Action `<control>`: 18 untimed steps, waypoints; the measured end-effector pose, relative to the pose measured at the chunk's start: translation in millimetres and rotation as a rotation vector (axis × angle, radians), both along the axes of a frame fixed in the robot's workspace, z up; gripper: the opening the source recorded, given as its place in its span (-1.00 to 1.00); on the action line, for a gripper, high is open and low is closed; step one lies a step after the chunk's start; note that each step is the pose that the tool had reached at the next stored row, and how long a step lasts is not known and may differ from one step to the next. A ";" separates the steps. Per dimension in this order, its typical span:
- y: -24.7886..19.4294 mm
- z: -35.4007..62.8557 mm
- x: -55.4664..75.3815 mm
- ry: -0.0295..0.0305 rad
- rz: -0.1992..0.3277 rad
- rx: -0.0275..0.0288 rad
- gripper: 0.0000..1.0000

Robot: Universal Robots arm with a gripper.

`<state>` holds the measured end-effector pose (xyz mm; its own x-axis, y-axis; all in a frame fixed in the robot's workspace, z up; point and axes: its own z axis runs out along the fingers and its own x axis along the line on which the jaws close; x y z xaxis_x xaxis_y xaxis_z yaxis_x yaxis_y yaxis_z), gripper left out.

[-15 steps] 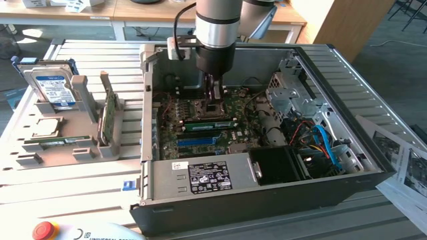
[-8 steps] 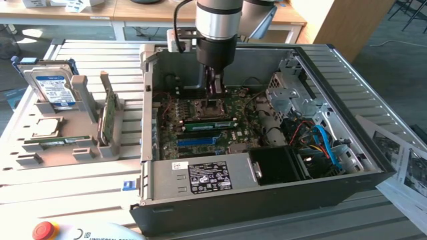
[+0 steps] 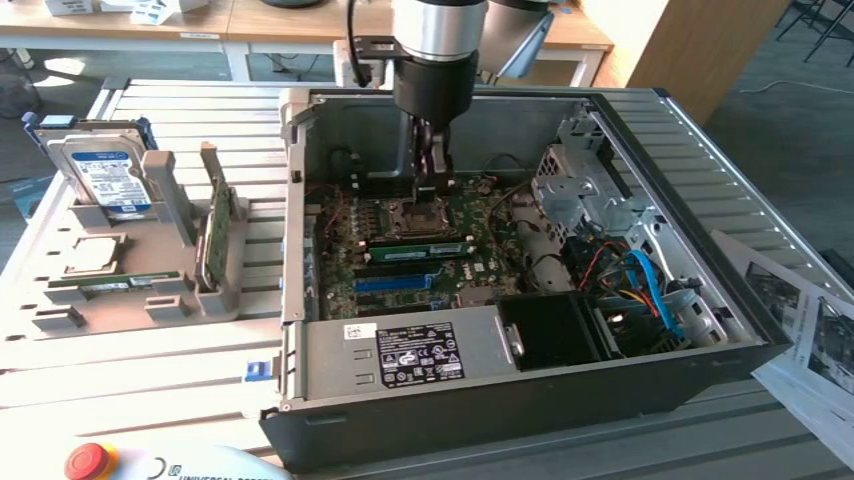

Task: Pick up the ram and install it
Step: 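Press down the ram until it locks into place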

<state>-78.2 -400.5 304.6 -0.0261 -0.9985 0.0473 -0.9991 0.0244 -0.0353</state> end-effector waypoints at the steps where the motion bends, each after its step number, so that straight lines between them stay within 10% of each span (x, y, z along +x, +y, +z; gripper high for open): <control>1: 0.0 1.9 0.0 0.0000 0.000 -0.0002 -0.79; 18: 0.0 42.7 0.0 0.0000 0.000 -0.0122 -0.79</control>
<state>-78.2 -400.4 347.3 -0.0261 -0.9979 0.0595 -0.9991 0.0241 -0.0356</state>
